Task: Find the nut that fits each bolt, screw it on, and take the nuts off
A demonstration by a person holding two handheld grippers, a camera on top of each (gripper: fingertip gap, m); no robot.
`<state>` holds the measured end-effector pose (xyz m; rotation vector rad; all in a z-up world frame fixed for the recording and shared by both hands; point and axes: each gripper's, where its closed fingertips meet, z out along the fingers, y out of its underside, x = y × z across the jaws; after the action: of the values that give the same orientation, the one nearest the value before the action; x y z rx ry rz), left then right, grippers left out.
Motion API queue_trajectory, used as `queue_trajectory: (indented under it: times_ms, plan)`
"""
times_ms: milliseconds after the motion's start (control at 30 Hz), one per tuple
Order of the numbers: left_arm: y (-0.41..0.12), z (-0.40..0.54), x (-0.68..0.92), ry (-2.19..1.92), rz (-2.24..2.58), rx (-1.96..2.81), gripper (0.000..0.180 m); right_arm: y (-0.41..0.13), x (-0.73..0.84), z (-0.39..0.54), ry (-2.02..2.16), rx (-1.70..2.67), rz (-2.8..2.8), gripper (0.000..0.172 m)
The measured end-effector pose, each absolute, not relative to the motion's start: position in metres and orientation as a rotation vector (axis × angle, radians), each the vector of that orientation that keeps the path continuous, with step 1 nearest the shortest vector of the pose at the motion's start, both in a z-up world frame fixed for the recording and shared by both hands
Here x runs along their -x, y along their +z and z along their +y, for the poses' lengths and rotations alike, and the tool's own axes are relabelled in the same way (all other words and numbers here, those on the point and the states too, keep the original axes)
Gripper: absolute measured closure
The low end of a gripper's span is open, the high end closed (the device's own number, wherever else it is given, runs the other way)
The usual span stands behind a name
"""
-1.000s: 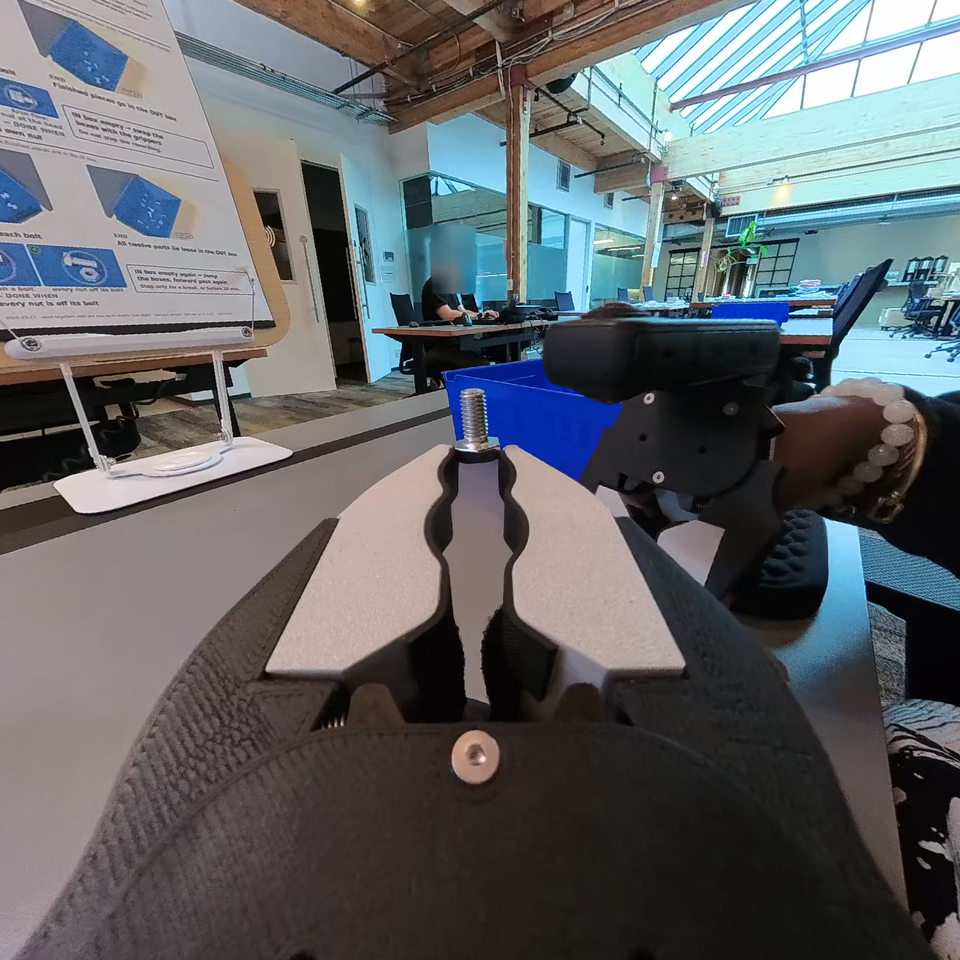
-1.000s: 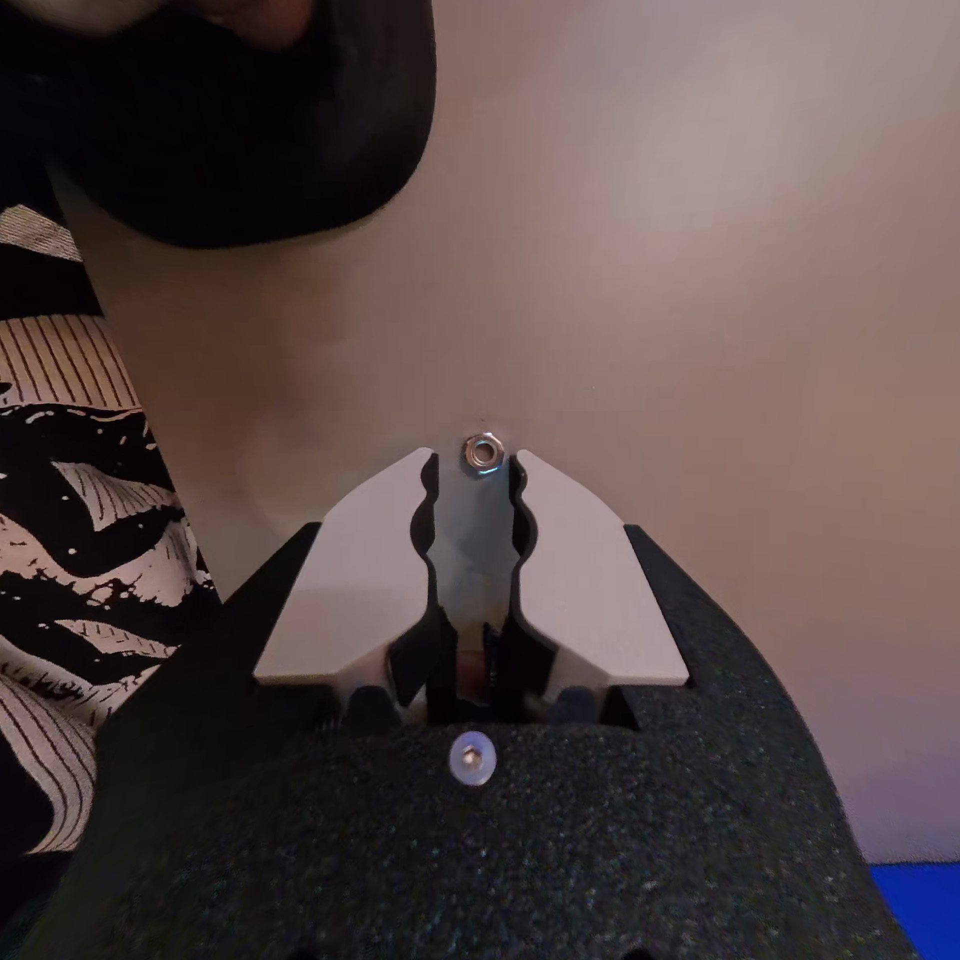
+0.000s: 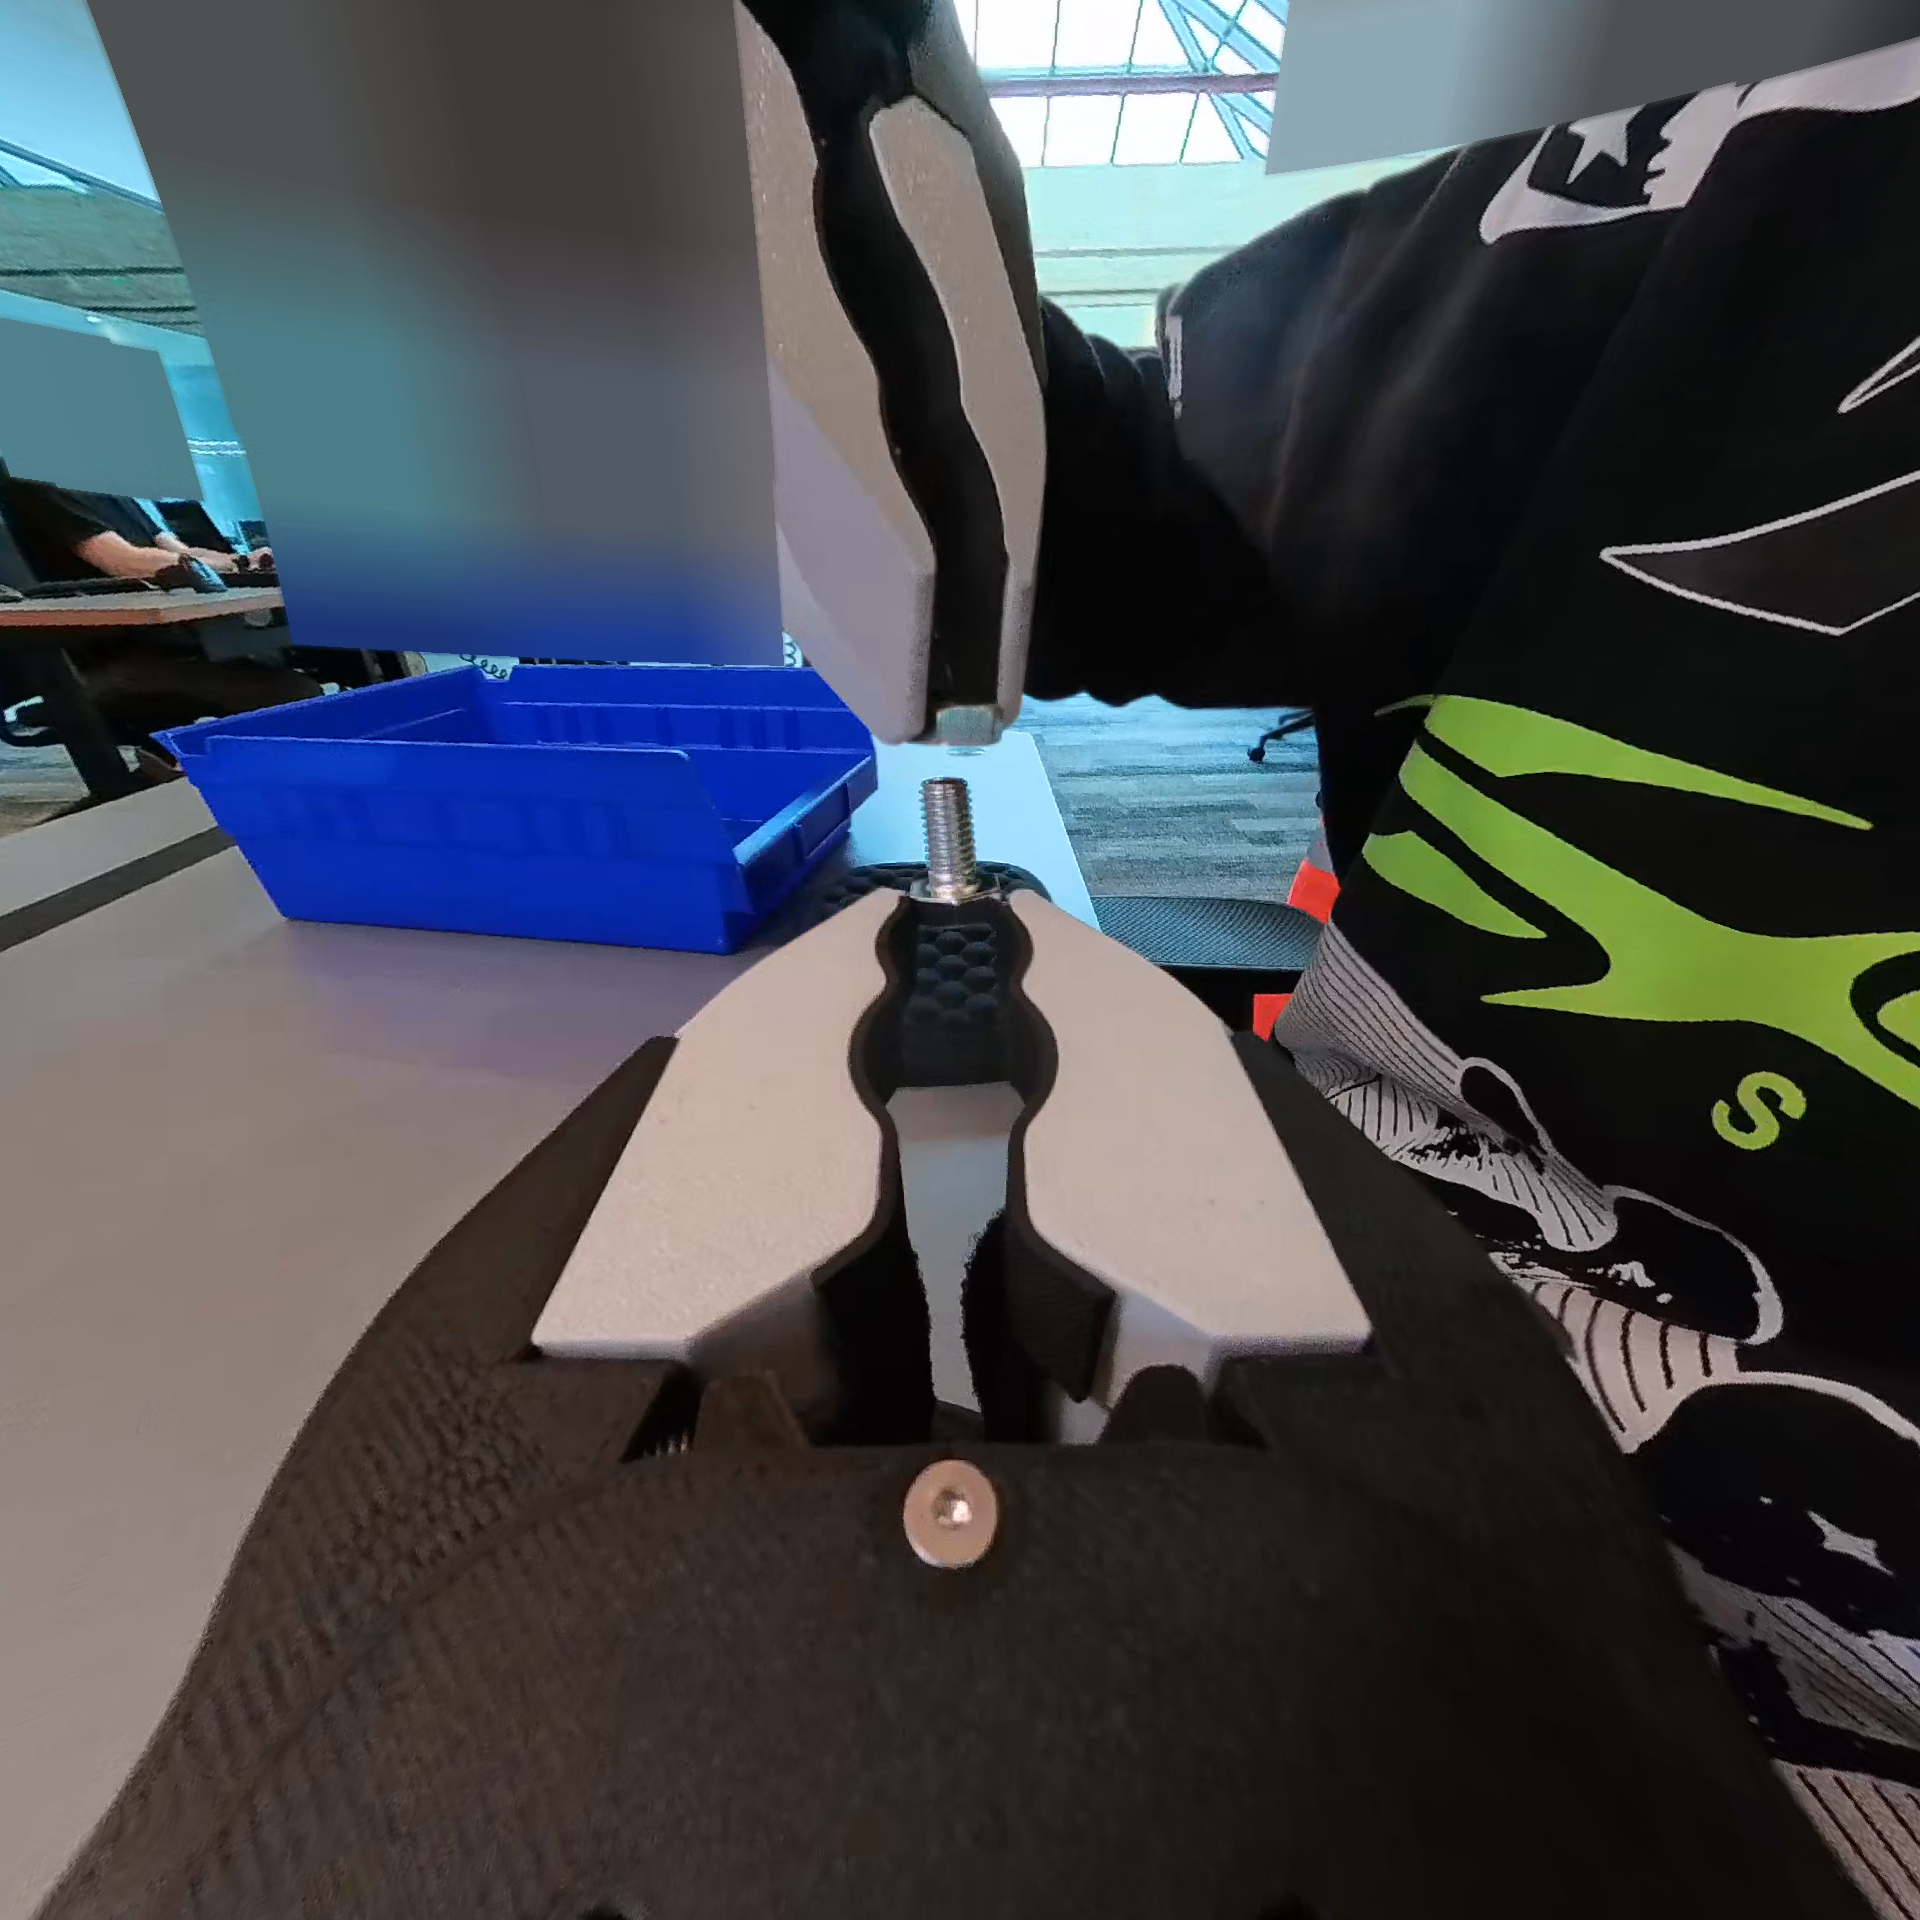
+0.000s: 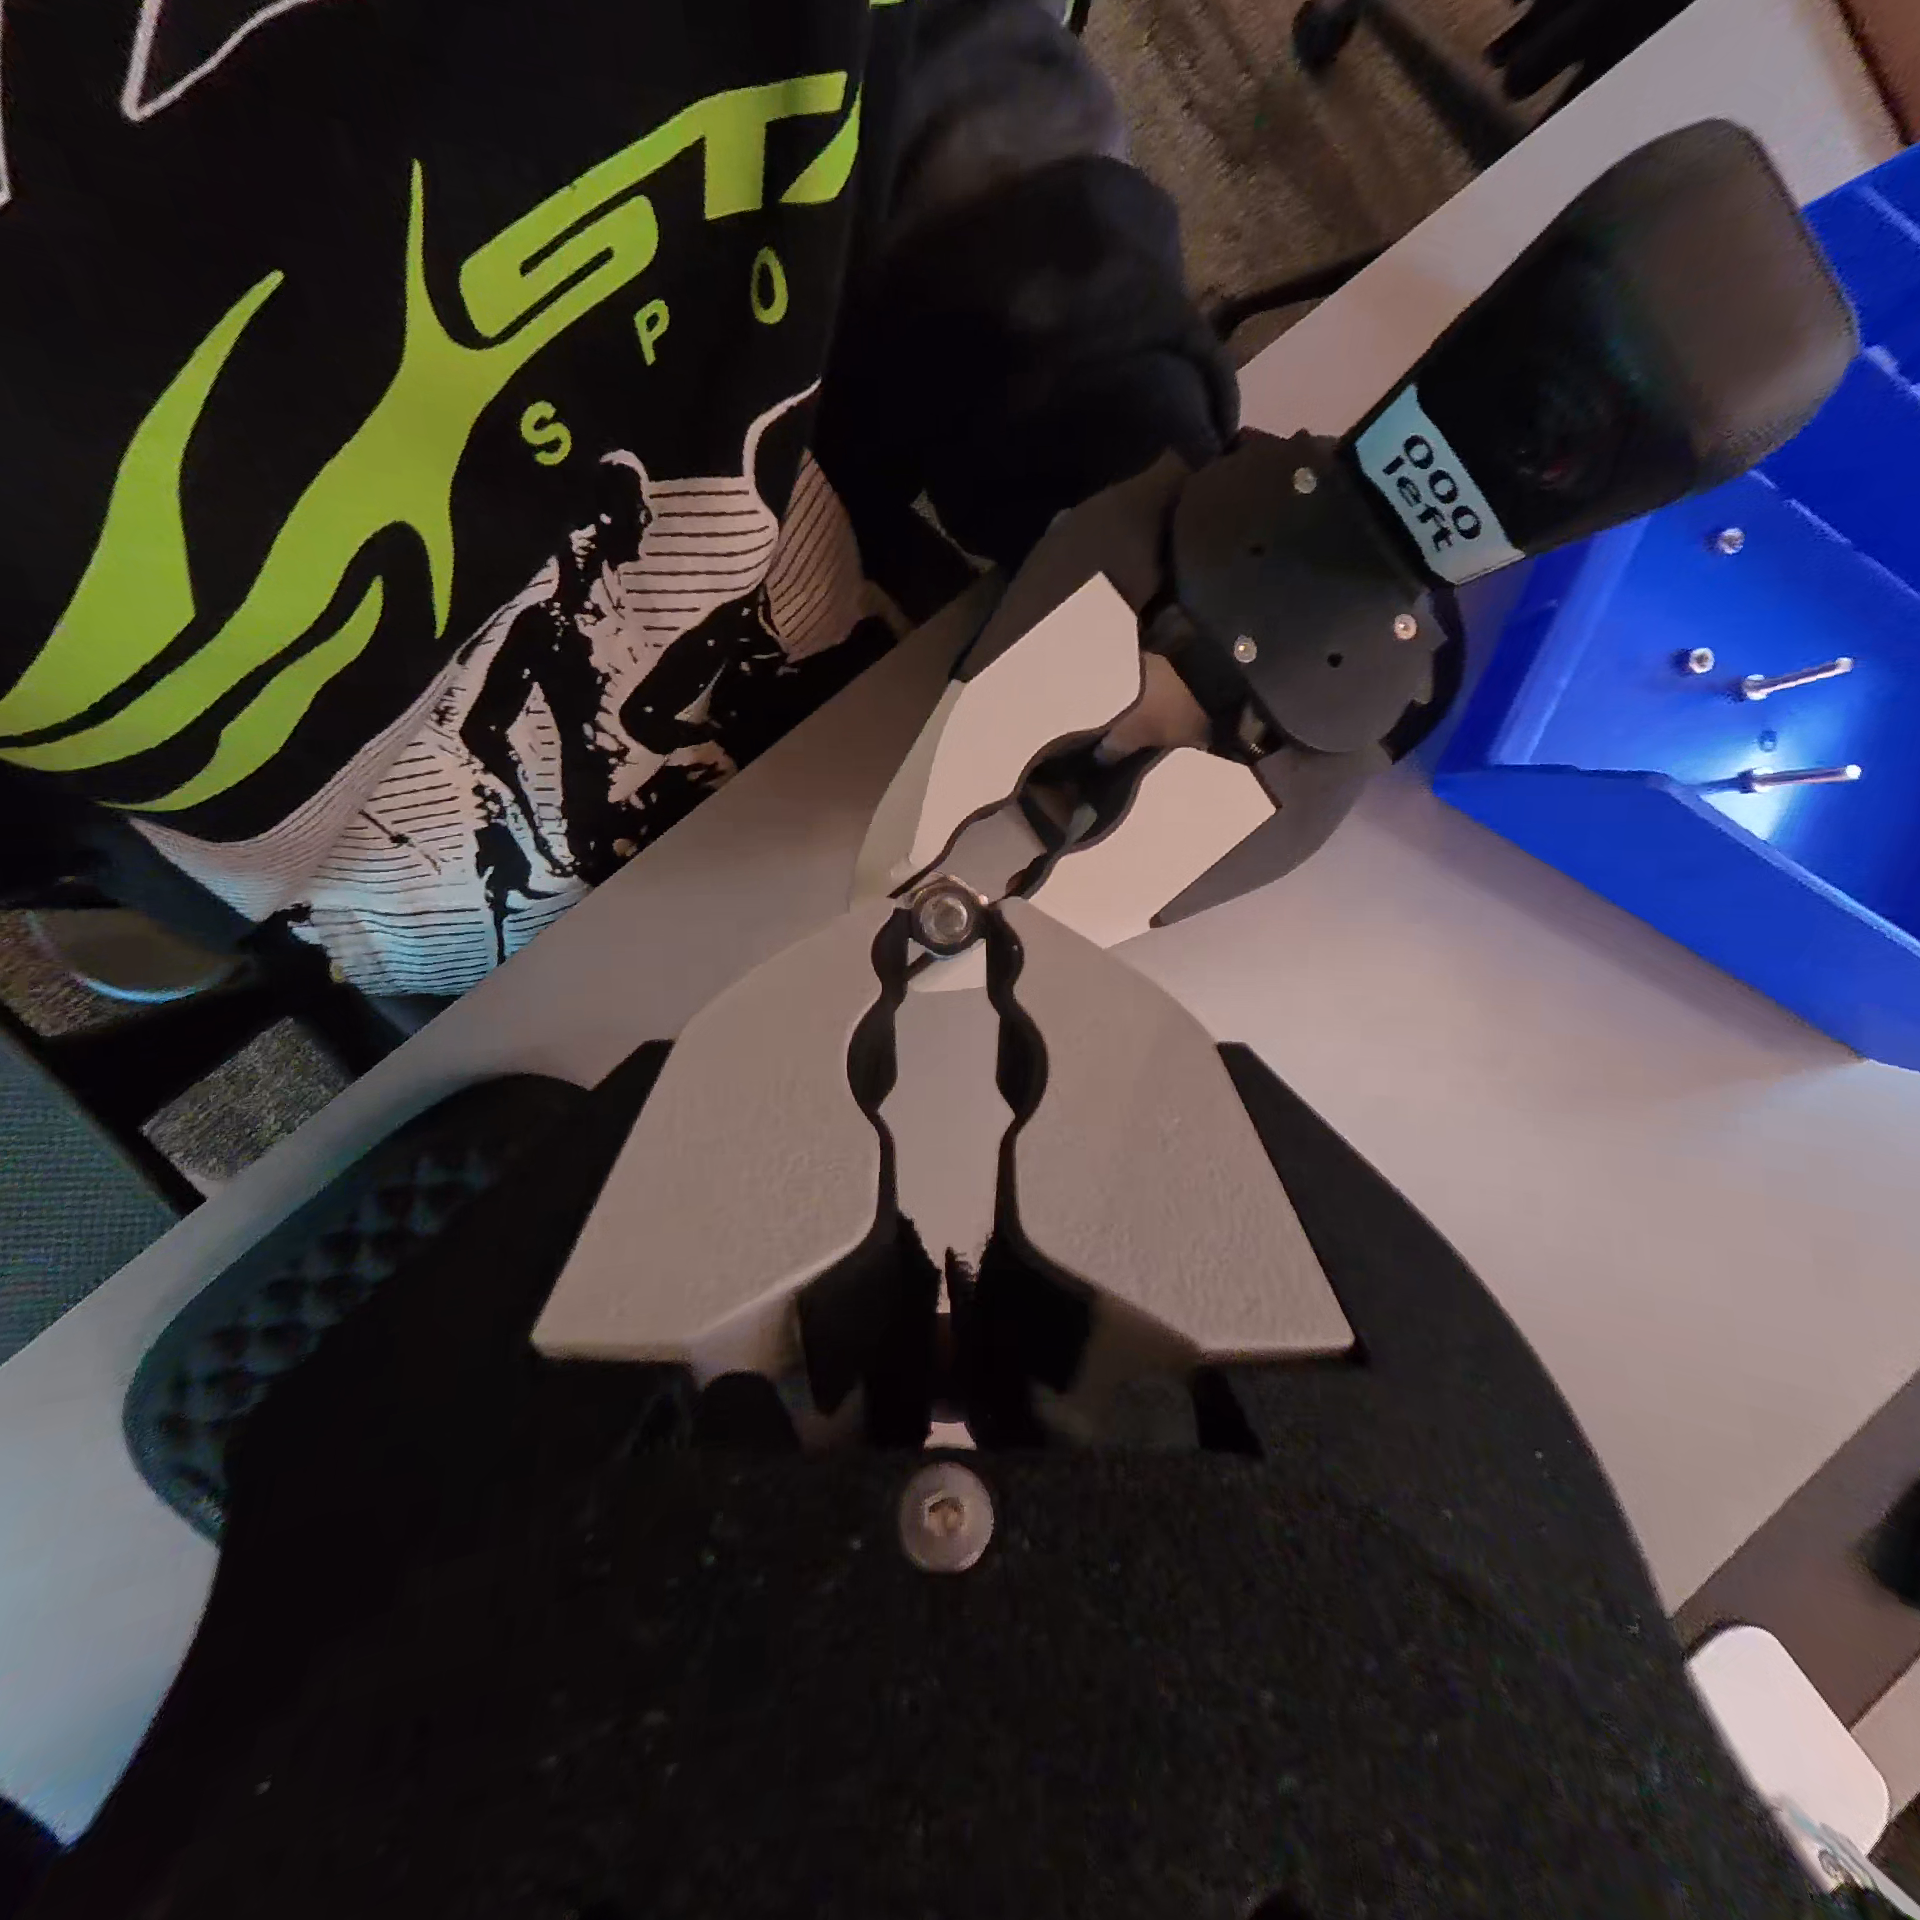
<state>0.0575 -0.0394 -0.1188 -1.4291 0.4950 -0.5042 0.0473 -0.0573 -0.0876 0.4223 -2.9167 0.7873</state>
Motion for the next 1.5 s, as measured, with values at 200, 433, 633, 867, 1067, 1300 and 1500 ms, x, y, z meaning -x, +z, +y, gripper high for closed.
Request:
queue_trajectory:
  times_ms: [200, 433, 633, 867, 1067, 1300, 1500]
  plan:
    - [-0.118, -0.04, -0.058, -0.51, 0.501, 1.422, 0.166, -0.094, -0.048, -0.058, 0.732, -0.446, -2.986, 0.157]
    - [-0.12, -0.037, -0.057, -0.48, 0.487, 1.442, 0.166, -0.098, -0.047, -0.055, 0.731, -0.388, -3.034, 0.157]
    - [-0.121, -0.026, -0.037, -0.359, 0.348, 1.49, 0.166, -0.099, -0.028, -0.044, 0.67, -0.005, -3.05, 0.157]
    - [-0.123, -0.019, -0.022, -0.276, 0.248, 1.515, 0.166, -0.101, -0.012, -0.037, 0.542, 0.424, -2.968, 0.157]
    - [-0.119, -0.022, -0.02, -0.288, 0.247, 1.483, 0.166, -0.097, -0.015, -0.042, 0.63, 0.45, -2.955, 0.142]
    - [-0.118, -0.022, -0.019, -0.265, 0.253, 1.474, 0.166, -0.088, -0.007, -0.05, 1.21, 0.645, -2.595, 0.119]
    - [-0.117, -0.021, -0.015, -0.258, 0.228, 1.471, 0.166, -0.089, -0.005, -0.059, 1.776, 0.693, -2.081, 0.111]
